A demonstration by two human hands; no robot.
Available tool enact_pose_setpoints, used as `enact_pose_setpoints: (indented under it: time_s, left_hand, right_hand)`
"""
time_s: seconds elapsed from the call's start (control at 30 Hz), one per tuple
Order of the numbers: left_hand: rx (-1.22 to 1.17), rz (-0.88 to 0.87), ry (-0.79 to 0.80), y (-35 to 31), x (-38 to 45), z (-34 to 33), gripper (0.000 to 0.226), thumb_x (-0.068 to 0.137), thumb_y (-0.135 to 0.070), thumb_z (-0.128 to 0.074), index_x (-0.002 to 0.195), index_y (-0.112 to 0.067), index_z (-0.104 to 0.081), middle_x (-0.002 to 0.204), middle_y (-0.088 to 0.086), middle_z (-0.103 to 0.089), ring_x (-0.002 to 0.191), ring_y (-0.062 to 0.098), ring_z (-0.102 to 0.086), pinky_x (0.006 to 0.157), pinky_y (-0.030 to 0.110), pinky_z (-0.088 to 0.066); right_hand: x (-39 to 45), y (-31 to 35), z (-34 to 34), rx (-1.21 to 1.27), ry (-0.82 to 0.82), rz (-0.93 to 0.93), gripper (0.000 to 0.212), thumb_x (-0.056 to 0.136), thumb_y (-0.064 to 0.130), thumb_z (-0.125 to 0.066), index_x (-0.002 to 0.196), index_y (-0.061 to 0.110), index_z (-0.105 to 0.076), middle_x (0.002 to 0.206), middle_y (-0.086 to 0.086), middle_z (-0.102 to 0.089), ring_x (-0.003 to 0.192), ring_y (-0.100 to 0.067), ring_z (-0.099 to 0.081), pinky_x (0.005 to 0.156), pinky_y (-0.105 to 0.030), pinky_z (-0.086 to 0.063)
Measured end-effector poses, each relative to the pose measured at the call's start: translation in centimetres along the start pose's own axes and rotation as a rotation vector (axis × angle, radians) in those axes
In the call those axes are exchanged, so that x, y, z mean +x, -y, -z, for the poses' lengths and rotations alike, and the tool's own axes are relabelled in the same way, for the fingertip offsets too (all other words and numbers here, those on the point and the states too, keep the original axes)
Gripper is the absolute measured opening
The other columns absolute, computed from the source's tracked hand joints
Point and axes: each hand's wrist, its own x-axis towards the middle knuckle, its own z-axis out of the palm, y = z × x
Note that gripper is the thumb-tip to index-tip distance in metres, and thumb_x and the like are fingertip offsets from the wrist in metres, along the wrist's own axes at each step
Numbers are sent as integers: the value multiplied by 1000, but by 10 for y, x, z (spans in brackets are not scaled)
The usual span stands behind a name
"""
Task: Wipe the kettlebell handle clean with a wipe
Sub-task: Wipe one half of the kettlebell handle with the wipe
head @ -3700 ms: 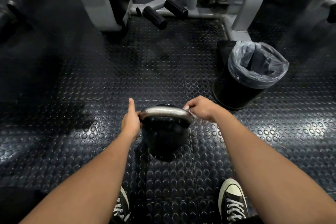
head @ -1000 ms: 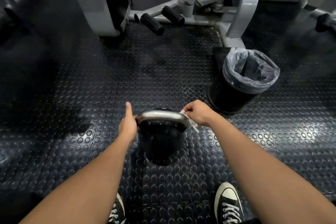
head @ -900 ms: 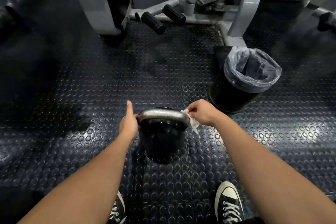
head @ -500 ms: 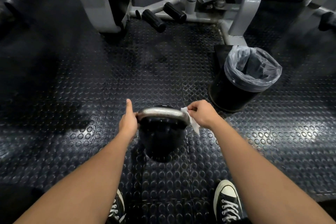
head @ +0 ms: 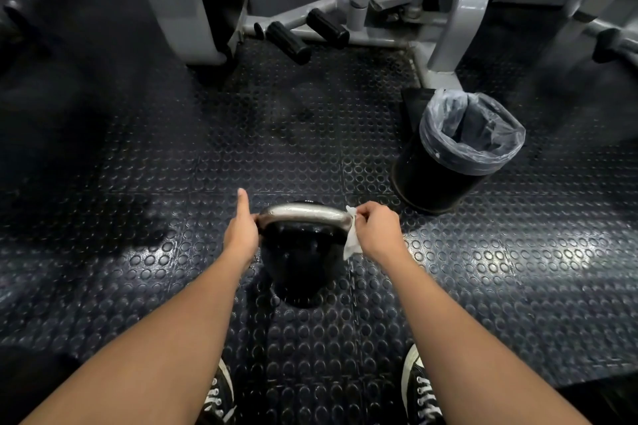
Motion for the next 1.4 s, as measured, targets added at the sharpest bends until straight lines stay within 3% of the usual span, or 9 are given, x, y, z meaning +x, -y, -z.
enact_pose_setpoints:
  time_s: [0.3,0.43,0.63,0.77,0.9,1.03,1.13,1.33,1.4]
  left_hand:
    - [-14,37,-1,2,8,0,144,42,-122,-24,124,-17,-78,134,10,-74,129,32,-66,123,55,-39]
    - [-19,42,-6,4,11,1,143,42,-122,-24,124,-18,-78,133,9,-74,128,32,-67,123,55,-39]
    - [-10,30,-1,4,11,0,143,43,-122,-22,124,-18,-78,129,8,-76,126,30,-68,123,54,-39]
    - [-27,41,-11,5,12,-1,144,39,-122,-24,123,-19,-78,128,9,-76,123,32,-69,121,54,-40]
    - [-24,43,-12,4,13,1,145,40,-122,-23,122,-16,-78,129,10,-76,123,32,-69,121,54,-41]
    - [-33,55,-33,5,14,-1,137,38,-122,-25,115,-23,-81,126,8,-77,122,31,-69,120,55,-42]
    - [-42,66,-33,7,18,1,135,39,-122,-26,115,-25,-81,128,8,-76,125,32,-68,122,56,-40]
    - [-23,45,-45,-1,3,-2,142,34,-122,-23,121,-24,-78,124,7,-77,121,30,-69,120,55,-42]
    - [-19,45,-47,-2,2,-2,142,32,-122,-22,119,-25,-78,121,6,-78,118,30,-70,119,55,-43]
  right_hand:
    - [-24,2,-16,31,-160,156,20,100,19,-47,107,13,-64,105,1,-58,93,-11,-52,83,-22,-40]
    - [-17,-4,-18,65,-215,60,20,100,16,-48,109,11,-65,107,-2,-59,90,-8,-50,79,-17,-36]
    - [-37,6,-33,138,-312,141,18,99,12,-49,107,9,-65,106,0,-57,89,-6,-51,73,-1,-32]
    - [-24,-6,-28,104,-291,31,19,98,14,-50,108,10,-66,105,-2,-61,91,-9,-53,71,-7,-30]
    - [-24,6,-24,115,-309,69,18,98,13,-51,107,9,-66,103,1,-57,89,-8,-50,72,0,-33]
    - [-39,1,-38,170,-348,41,18,98,15,-51,109,12,-65,104,5,-56,92,-7,-52,81,-15,-39]
    - [-28,-8,-33,136,-314,-26,17,98,15,-52,106,12,-67,101,2,-59,95,-12,-56,77,-16,-35]
    - [-31,11,-28,113,-317,107,17,96,15,-54,106,10,-67,102,2,-58,89,-9,-53,70,-3,-35]
    - [-39,7,-34,127,-343,118,15,96,15,-56,105,11,-66,101,4,-55,89,-10,-53,75,-8,-37]
